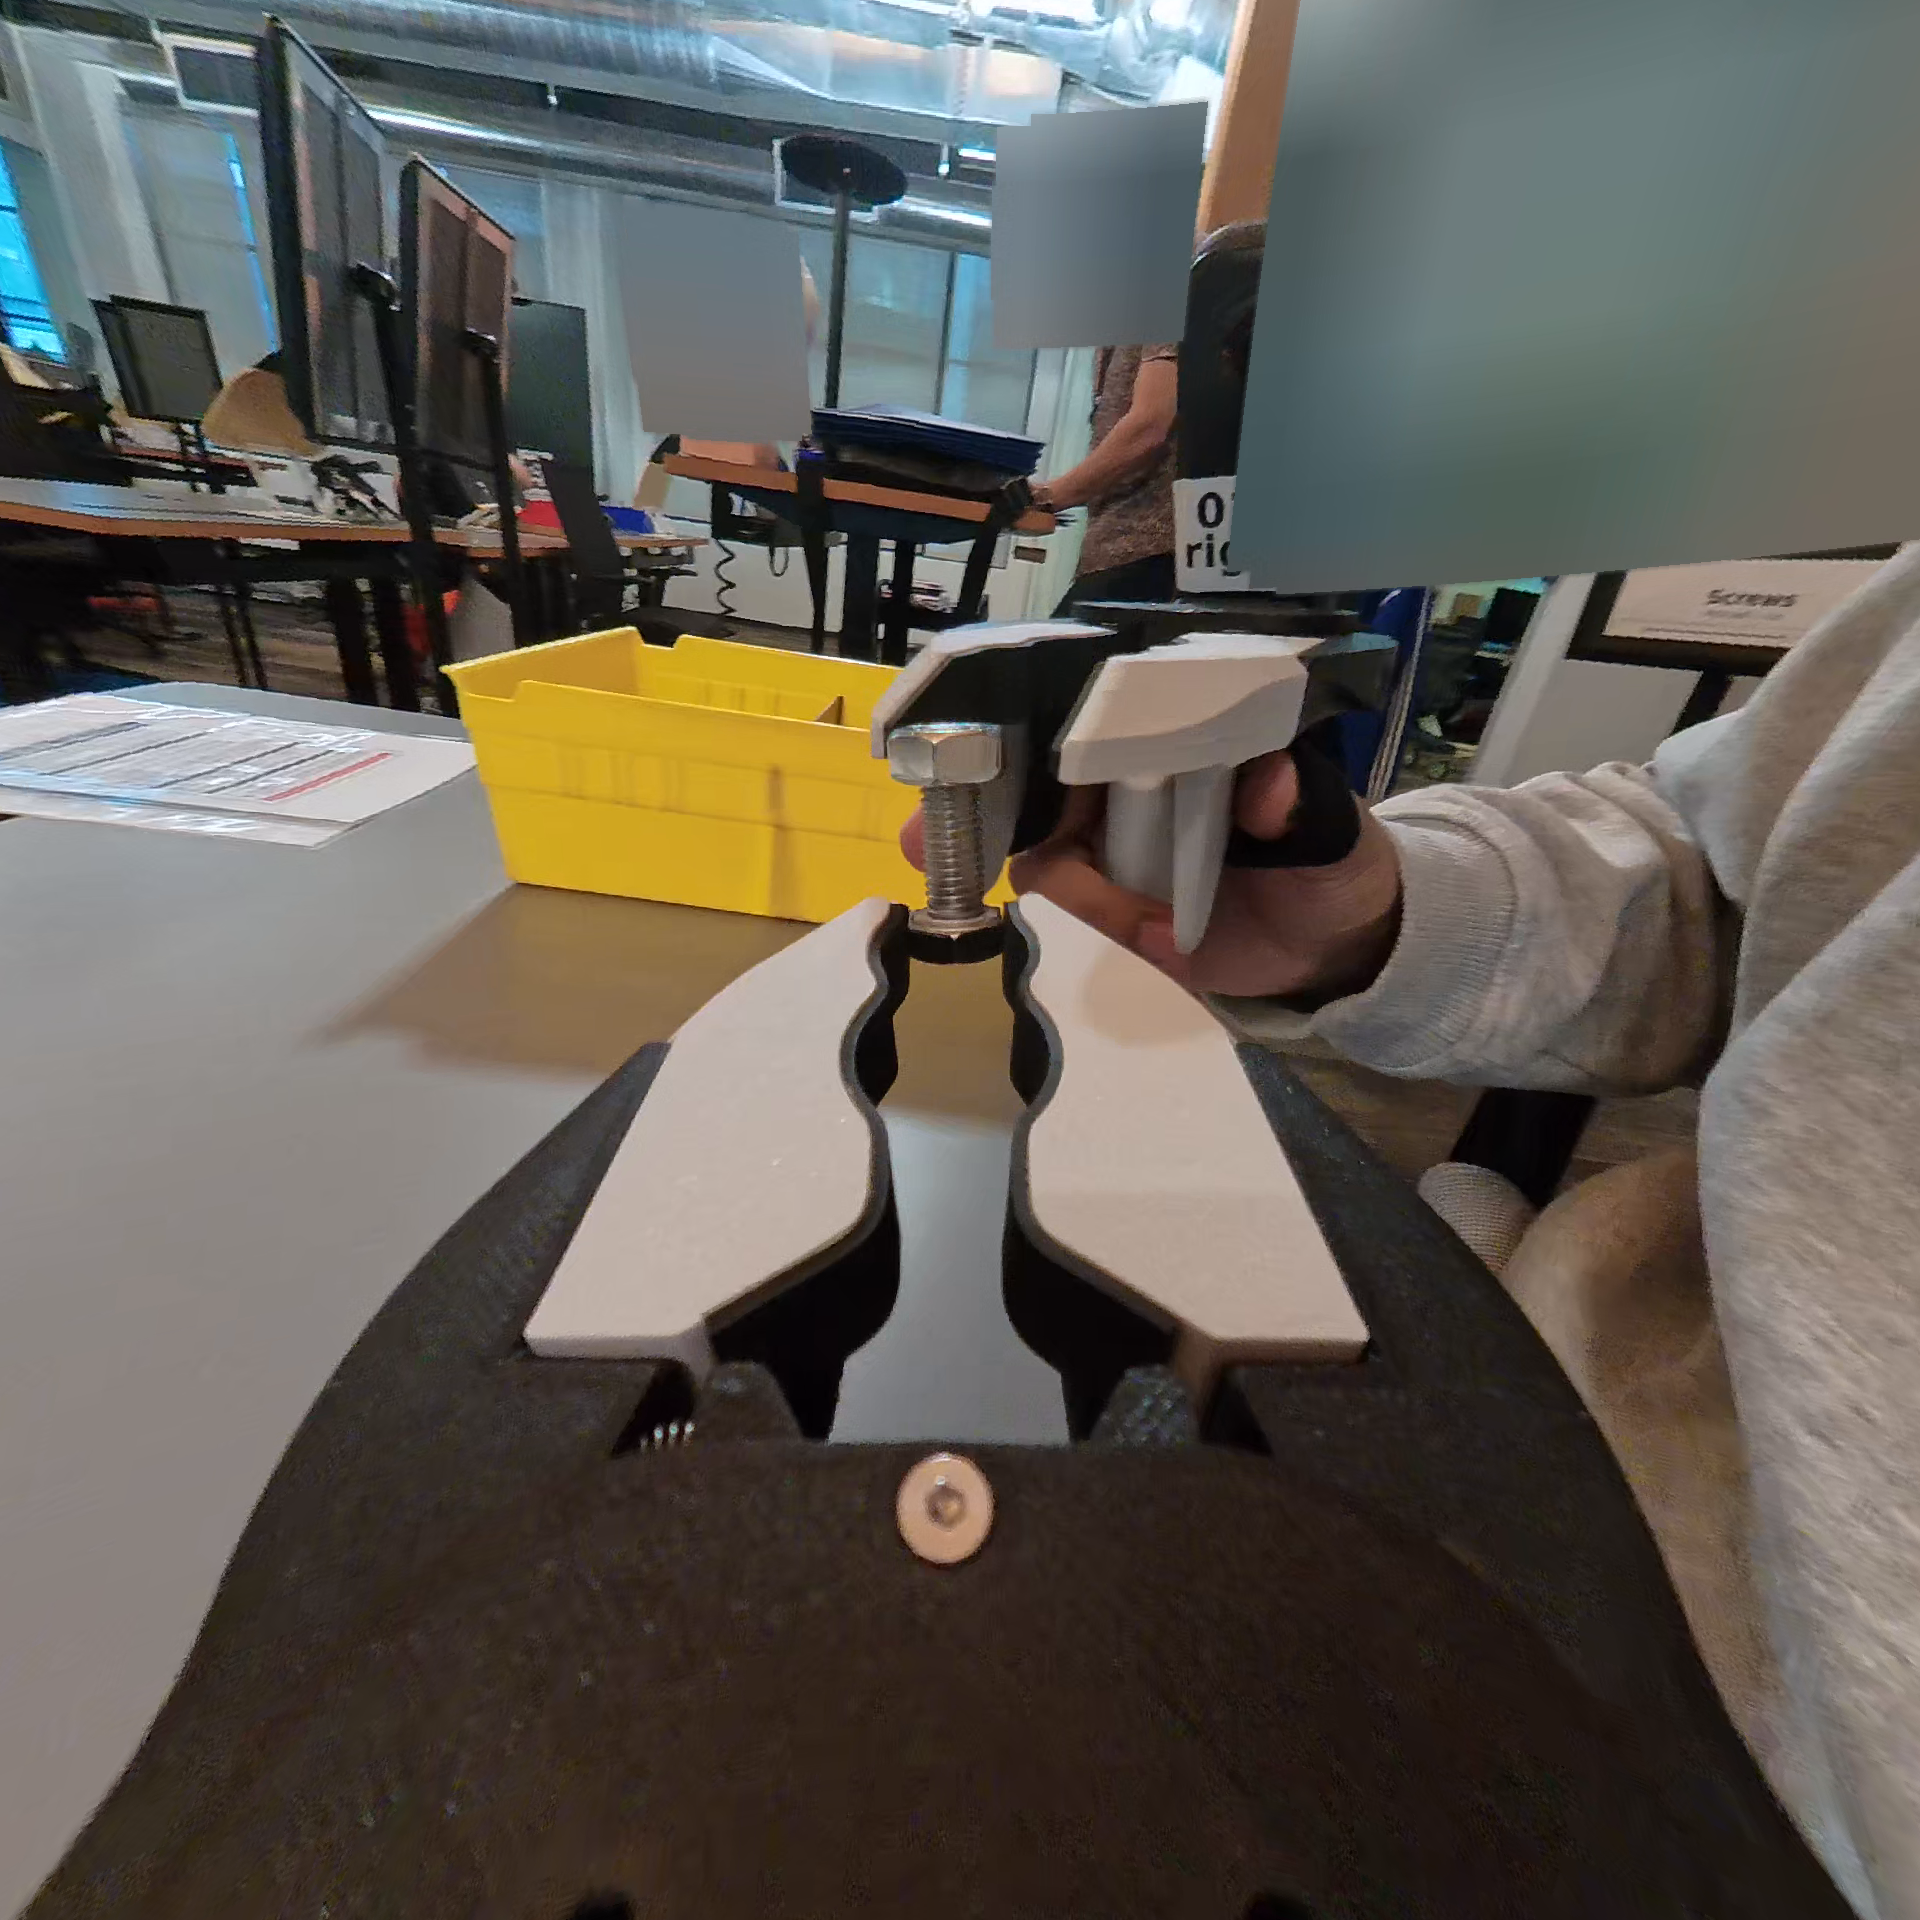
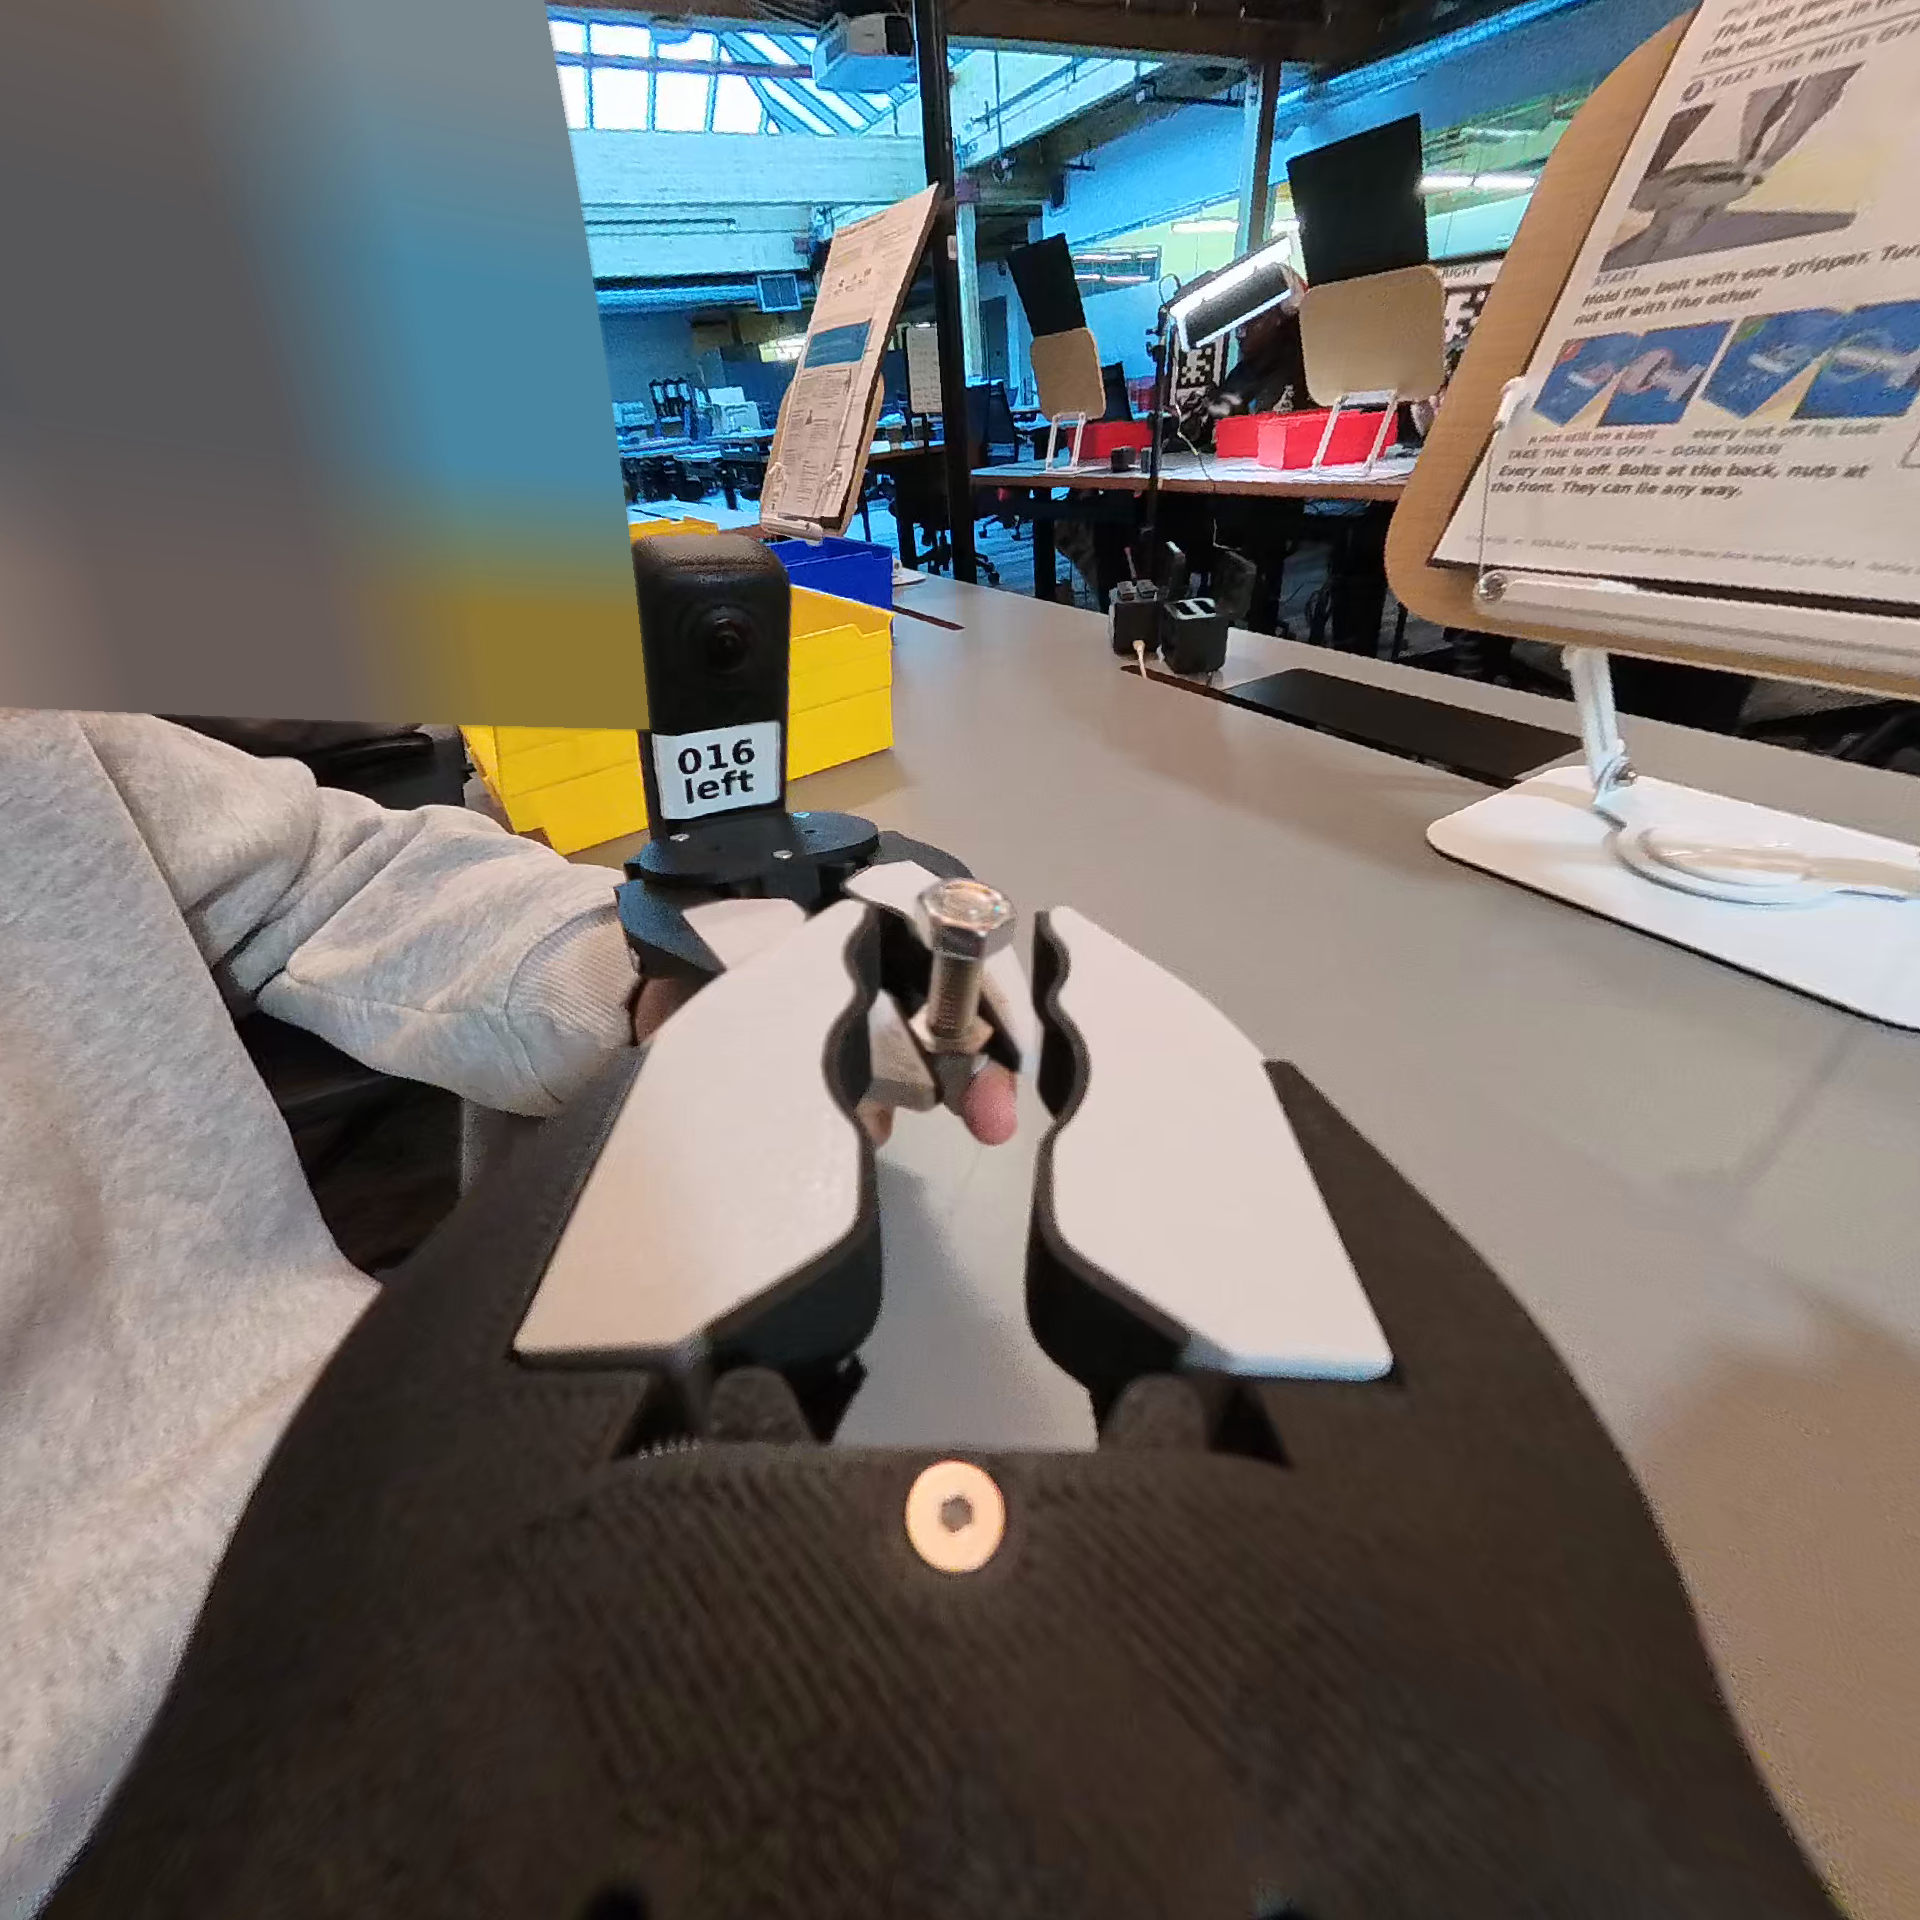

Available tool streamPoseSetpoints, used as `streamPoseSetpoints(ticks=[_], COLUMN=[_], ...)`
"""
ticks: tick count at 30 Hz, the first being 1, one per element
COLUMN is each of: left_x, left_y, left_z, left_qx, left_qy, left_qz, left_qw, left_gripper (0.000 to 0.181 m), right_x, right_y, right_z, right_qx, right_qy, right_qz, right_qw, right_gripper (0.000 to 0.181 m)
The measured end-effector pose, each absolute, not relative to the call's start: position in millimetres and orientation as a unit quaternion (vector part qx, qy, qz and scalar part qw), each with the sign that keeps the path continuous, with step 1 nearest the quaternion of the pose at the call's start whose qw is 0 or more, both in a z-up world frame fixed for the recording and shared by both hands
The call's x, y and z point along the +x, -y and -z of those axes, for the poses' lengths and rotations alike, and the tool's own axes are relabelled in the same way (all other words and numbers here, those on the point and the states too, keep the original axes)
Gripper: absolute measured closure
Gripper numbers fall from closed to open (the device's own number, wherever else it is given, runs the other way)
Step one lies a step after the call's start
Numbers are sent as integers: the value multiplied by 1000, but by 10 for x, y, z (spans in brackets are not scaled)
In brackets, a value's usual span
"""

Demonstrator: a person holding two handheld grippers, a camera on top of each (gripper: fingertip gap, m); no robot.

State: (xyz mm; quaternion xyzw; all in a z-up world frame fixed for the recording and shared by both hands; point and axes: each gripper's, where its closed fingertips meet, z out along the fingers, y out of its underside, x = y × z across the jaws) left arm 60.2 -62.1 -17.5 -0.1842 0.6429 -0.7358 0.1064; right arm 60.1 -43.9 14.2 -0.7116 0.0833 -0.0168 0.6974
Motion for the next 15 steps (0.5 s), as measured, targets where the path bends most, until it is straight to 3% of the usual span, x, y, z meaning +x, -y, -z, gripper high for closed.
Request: streamPoseSetpoints(ticks=[4, 9, 15], left_x=[601, 576, 470], left_y=[642, 673, 719], left_z=[202, 220, 176], left_qx=[-179, -166, -146], left_qy=[-650, -660, -651], left_qz=[729, 719, 739], left_qw=[120, 137, 93], left_gripper=[164, 164, 164], right_x=[554, 580, 468], right_y=[378, 396, 409], right_z=[-107, -79, -124], right_qx=[-711, -715, -706], right_qy=[-86, -89, -51], right_qz=[2, 2, -55], right_qw=[698, 693, 704], right_gripper=[150, 163, 164])
